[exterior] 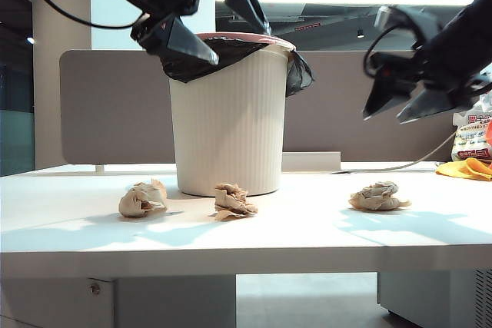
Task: Pick up all the trash on the table and put it in the trash can.
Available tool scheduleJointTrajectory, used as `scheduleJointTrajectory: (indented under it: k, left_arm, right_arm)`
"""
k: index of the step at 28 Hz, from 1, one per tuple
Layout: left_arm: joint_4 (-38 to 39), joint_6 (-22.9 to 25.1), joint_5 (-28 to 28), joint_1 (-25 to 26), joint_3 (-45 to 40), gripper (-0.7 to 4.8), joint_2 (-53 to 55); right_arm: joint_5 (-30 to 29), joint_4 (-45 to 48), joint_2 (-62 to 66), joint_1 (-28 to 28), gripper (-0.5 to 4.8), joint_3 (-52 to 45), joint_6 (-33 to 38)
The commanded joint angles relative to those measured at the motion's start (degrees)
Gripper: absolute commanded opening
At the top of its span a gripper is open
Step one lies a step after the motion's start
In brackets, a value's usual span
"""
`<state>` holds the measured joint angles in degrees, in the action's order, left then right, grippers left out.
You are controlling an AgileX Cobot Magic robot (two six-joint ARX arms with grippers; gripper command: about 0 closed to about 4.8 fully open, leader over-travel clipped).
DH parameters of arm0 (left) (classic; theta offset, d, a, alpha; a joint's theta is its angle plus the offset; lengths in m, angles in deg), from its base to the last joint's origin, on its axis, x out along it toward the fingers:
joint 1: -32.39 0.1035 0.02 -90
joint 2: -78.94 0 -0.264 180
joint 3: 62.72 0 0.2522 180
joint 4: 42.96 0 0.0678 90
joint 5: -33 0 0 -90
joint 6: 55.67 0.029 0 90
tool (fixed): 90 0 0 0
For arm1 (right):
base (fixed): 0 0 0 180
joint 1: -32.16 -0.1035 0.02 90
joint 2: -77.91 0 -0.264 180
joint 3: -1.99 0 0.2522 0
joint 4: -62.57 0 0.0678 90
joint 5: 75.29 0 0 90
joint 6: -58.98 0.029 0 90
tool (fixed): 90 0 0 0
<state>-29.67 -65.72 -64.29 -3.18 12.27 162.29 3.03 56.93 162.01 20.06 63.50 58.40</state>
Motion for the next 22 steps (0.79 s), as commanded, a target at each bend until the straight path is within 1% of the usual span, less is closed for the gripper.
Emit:
scheduleJointTrajectory:
  k: [1,3,5,6,7,8,15,17,18,19,20,21,22]
  left_arm:
    - [0.7,0.2,0.0,0.0,0.1,4.79,0.3]
    - [1.9,0.2,0.0,0.0,0.1,4.79,0.3]
    - [3.1,0.2,0.0,0.0,0.1,4.79,0.3]
    - [3.5,0.2,0.0,0.0,0.1,4.79,0.3]
    - [3.9,0.2,0.0,0.0,0.1,4.79,0.3]
    - [4.3,0.2,0.0,0.0,0.1,4.79,0.3]
    - [5.6,0.2,0.0,0.0,0.1,4.79,0.3]
    - [6.0,0.2,0.0,0.0,0.1,4.79,0.3]
    - [6.2,0.2,0.0,0.0,0.1,4.79,0.3]
    - [6.4,0.2,0.0,0.0,0.1,4.79,0.3]
    - [6.6,0.2,0.0,0.0,0.1,4.79,0.2]
    - [6.8,0.2,0.0,0.0,0.1,4.79,0.2]
    - [7.0,0.2,0.0,0.0,0.1,4.79,0.2]
  right_arm:
    - [0.0,0.0,4.0,0.1,3.47,2.1,-0.1]
    - [0.1,-1.2,5.9,0.0,3.90,3.1,-0.1]
    - [0.3,-2.8,8.0,0.0,4.12,4.3,-0.1]
    - [0.3,-3.3,8.8,0.0,4.32,4.9,-0.1]
    - [0.6,-3.7,9.7,0.0,4.63,5.4,-0.1]
    - [0.7,-3.8,10.4,0.0,4.76,5.7,-0.1]
    - [1.7,-4.4,15.4,0.0,4.76,7.8,-0.1]
    - [1.7,-5.2,16.9,0.0,4.66,8.1,0.1]
    - [2.0,-6.5,17.7,0.0,4.52,8.4,0.1]
    - [2.4,-7.4,18.2,0.0,4.20,8.5,0.1]
    - [2.6,-8.5,18.5,0.0,3.61,8.5,0.1]
    - [2.6,-9.8,18.6,0.0,2.41,8.5,0.1]
    - [2.6,-10.7,18.6,0.0,1.35,8.5,0.0]
